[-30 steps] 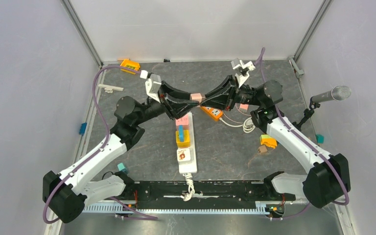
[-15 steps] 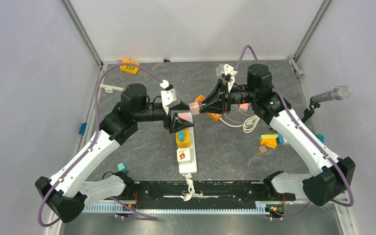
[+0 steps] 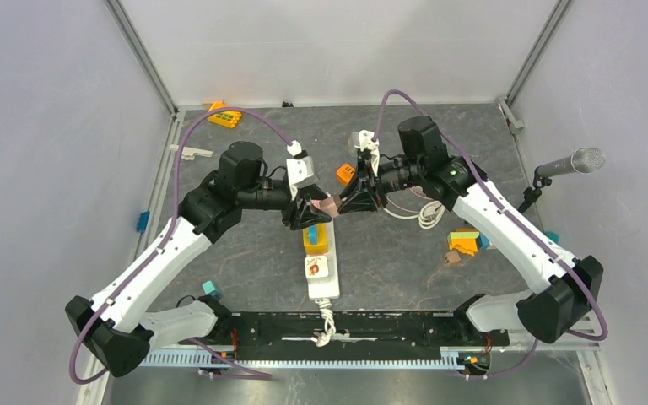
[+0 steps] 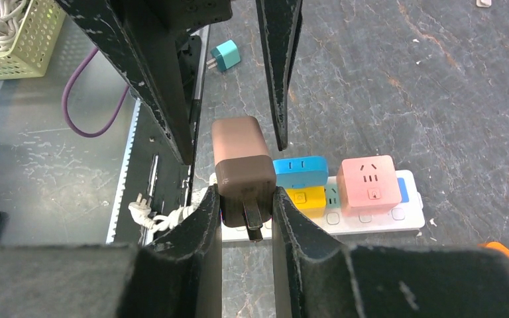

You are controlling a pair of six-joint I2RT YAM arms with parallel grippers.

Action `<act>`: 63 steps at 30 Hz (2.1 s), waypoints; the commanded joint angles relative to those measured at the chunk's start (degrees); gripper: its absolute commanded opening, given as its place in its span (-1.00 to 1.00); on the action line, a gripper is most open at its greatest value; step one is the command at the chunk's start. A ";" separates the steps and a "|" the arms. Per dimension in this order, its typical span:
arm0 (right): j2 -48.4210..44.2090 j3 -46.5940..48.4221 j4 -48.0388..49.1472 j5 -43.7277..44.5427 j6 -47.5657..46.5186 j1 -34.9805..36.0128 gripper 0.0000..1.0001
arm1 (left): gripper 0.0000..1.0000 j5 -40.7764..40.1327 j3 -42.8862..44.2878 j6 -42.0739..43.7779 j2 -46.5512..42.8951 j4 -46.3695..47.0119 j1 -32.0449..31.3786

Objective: Insert the plug
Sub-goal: Pick up the plug from the center of the board, then insert the plug into the socket.

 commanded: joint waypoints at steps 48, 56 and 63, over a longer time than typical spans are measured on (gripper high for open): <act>1.42 -21.20 23.16 13.82 31.83 -6.77 0.96 | -0.96 -47.50 -15.58 -57.16 4.83 -24.05 0.59; 4.62 -18.78 17.83 12.05 29.17 -9.66 0.96 | -0.96 -32.15 -18.96 -60.46 14.22 -8.81 -0.98; 5.07 -18.21 16.26 11.30 27.85 -11.42 0.96 | -0.96 -27.51 -14.29 -62.50 23.07 0.04 -5.26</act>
